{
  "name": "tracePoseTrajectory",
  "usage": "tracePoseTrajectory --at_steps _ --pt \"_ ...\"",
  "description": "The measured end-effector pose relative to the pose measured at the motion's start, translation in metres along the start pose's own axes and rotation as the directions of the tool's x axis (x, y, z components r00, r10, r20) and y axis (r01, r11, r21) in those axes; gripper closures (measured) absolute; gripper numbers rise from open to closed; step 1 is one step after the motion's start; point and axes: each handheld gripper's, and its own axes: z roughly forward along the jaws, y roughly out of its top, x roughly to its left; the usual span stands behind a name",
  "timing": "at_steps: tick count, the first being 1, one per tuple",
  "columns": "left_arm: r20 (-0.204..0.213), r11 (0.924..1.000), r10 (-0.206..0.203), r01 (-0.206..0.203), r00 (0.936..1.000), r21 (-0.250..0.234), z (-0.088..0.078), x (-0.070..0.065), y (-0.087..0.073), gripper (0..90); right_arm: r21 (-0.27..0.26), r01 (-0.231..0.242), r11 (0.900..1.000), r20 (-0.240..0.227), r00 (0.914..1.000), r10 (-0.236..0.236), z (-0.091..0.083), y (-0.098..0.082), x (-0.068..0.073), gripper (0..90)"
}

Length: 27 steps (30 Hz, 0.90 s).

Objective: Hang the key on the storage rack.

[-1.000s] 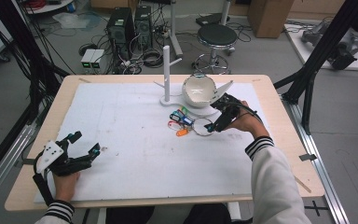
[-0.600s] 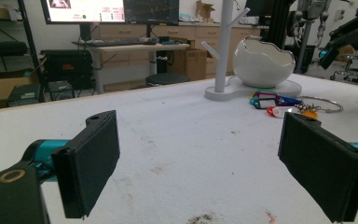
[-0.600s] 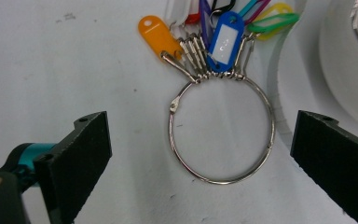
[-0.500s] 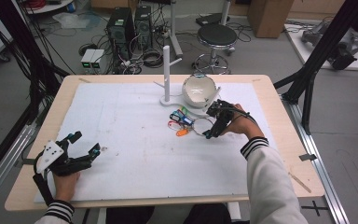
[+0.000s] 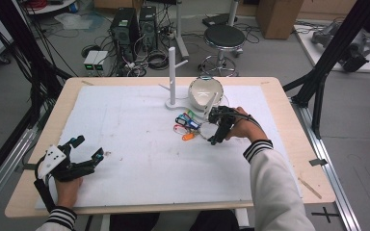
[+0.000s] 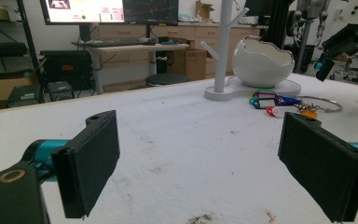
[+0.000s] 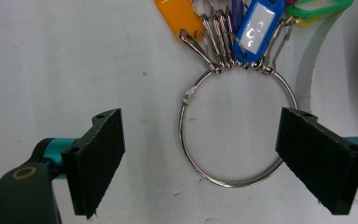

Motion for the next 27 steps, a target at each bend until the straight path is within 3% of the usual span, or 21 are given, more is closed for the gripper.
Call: tracePoseTrajectory --at_steps 4,7,10,27 --pt "0.001 1.0000 0.000 0.000 1.0000 -0.001 0.000 0.000 0.000 13.0 0.008 0.014 1.000 -0.003 0.9999 -0.014 0.004 0.004 0.000 18.0" --pt "0.003 1.0000 0.001 -0.001 1.0000 -0.001 0.000 0.000 0.000 13.0 0.041 0.019 0.999 -0.006 0.9998 -0.019 0.006 0.004 0.000 19.6" --pt "0.003 1.0000 0.003 -0.003 1.0000 -0.001 -0.001 0.000 0.000 13.0 0.090 0.038 0.995 -0.006 0.9993 -0.038 0.009 0.005 0.001 27.1" --pt "0.003 1.0000 0.007 -0.007 1.0000 -0.004 -0.001 0.000 0.000 13.0 0.164 0.084 0.983 -0.015 0.9965 -0.083 0.016 0.009 -0.001 48.7"
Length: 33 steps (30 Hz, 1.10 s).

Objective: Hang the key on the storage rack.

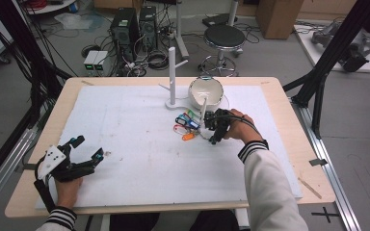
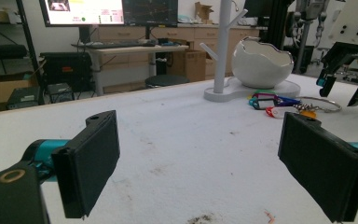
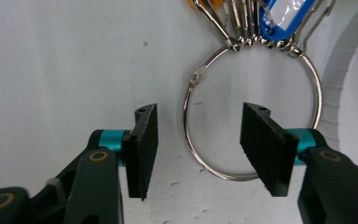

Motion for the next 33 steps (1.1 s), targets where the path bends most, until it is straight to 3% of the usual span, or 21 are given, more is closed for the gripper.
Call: tracePoseTrajectory --at_steps 11,33 --pt "0.000 1.0000 -0.001 0.001 1.0000 -0.001 0.0001 0.0000 0.0000 13.0 0.031 0.022 0.999 -0.022 0.9995 -0.022 0.0022 0.0023 -0.0004 62.3" --pt "0.000 1.0000 -0.004 0.004 1.0000 -0.001 0.0001 0.0002 0.0000 13.0 0.059 0.059 0.997 -0.039 0.9976 -0.057 0.0078 0.0046 -0.0013 74.2"
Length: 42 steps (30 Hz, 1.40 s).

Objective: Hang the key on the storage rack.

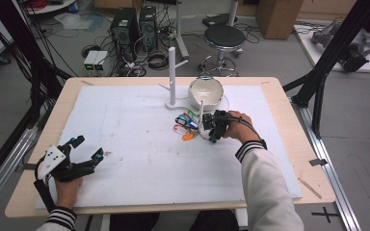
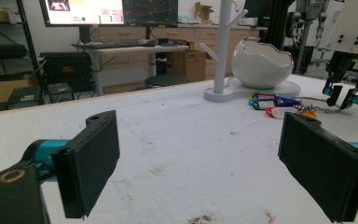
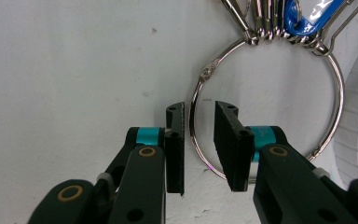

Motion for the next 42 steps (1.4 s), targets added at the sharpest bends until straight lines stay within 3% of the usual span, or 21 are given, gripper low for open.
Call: tracePoseTrajectory --at_steps 9,12,32,38,42 --pt "-0.002 1.0000 0.002 -0.002 1.0000 0.001 0.000 0.000 0.000 13.0 0.026 0.024 0.999 -0.006 0.9997 -0.024 0.003 0.001 0.001 79.2" --pt "-0.001 1.0000 0.000 0.000 1.0000 0.001 0.000 0.000 0.000 13.0 0.040 0.065 0.997 -0.001 0.9979 -0.065 0.004 0.002 0.002 82.7" --pt "-0.003 1.0000 -0.002 0.002 1.0000 0.001 0.000 0.000 0.000 13.0 0.043 0.063 0.997 0.012 0.9979 -0.063 0.004 0.003 0.004 86.7" --pt "-0.003 1.0000 -0.004 0.004 1.0000 0.000 0.000 0.000 0.000 13.0 -0.028 0.001 1.000 0.021 0.9998 0.000 -0.008 -0.002 0.004 87.0" --pt "-0.003 1.0000 -0.002 0.002 1.0000 0.000 0.000 0.000 0.000 13.0 -0.105 -0.058 0.993 0.038 0.9973 0.063 -0.020 -0.009 0.003 87.1"
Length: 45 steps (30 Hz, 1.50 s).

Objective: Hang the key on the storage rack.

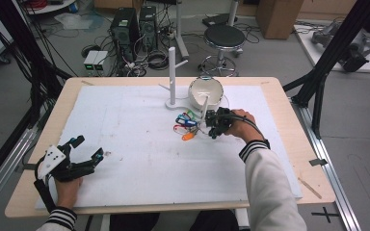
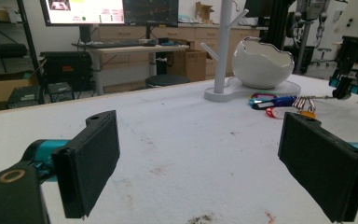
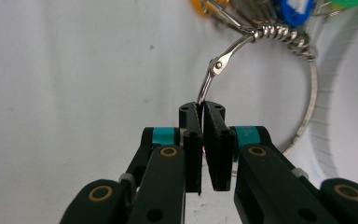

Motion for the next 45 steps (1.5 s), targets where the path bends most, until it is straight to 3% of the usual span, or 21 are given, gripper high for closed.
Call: tracePoseTrajectory --at_steps 5,12,15,16,18,19,27,31,33,36,41,42,45 --pt "-0.001 1.0000 0.002 -0.002 1.0000 0.001 0.000 0.000 0.000 13.0 -0.112 -0.073 0.991 0.028 0.9967 0.076 -0.016 -0.006 -0.003 87.6" --pt "-0.001 1.0000 0.000 0.000 1.0000 0.000 0.000 0.000 0.000 13.0 -0.246 -0.157 0.956 0.053 0.9832 0.175 -0.034 -0.014 -0.006 88.2" --pt "-0.001 1.0000 0.001 -0.001 1.0000 0.001 0.000 0.000 0.000 13.0 -0.307 -0.188 0.933 0.059 0.9745 0.216 -0.041 -0.016 -0.007 88.4" --pt "-0.001 1.0000 0.001 -0.001 1.0000 0.000 0.000 0.000 0.000 13.0 -0.359 -0.209 0.910 0.056 0.9681 0.244 -0.045 -0.017 -0.008 88.5" --pt "0.000 1.0000 0.003 -0.003 1.0000 0.003 0.000 0.000 0.000 13.0 -0.401 -0.240 0.884 0.042 0.9594 0.279 -0.049 -0.018 -0.008 88.5" --pt "0.000 1.0000 0.003 -0.003 1.0000 0.002 0.000 0.000 0.000 13.0 -0.401 -0.240 0.884 0.042 0.9594 0.279 -0.049 -0.018 -0.008 88.5" --pt "-0.001 1.0000 -0.002 0.002 1.0000 0.001 0.000 0.000 0.000 13.1 -0.534 -0.300 0.791 -0.048 0.9442 0.326 -0.060 -0.024 -0.013 88.6" --pt "-0.001 1.0000 -0.004 0.004 1.0000 0.002 0.000 0.000 0.000 13.0 -0.562 -0.295 0.773 -0.047 0.9443 0.326 -0.062 -0.025 -0.013 88.6" --pt "-0.001 1.0000 -0.004 0.004 1.0000 0.003 0.000 0.000 0.000 13.1 -0.567 -0.292 0.771 -0.047 0.9451 0.323 -0.063 -0.024 -0.013 88.6" --pt "-0.003 1.0000 -0.003 0.003 1.0000 0.002 0.000 0.000 0.000 13.0 -0.587 -0.285 0.758 -0.054 0.9475 0.315 -0.064 -0.023 -0.013 88.6" --pt "-0.003 1.0000 -0.005 0.005 1.0000 0.003 0.000 0.000 0.000 13.0 -0.636 -0.275 0.721 -0.068 0.9508 0.302 -0.066 -0.019 -0.014 88.6" --pt "-0.003 1.0000 -0.004 0.004 1.0000 0.003 0.000 0.000 0.000 13.0 -0.648 -0.280 0.708 -0.080 0.9499 0.302 -0.067 -0.017 -0.014 88.6" --pt "-0.003 1.0000 -0.002 0.002 1.0000 0.002 0.000 0.000 0.000 13.0 -0.671 -0.272 0.689 -0.082 0.9515 0.296 -0.066 -0.013 -0.016 88.6"
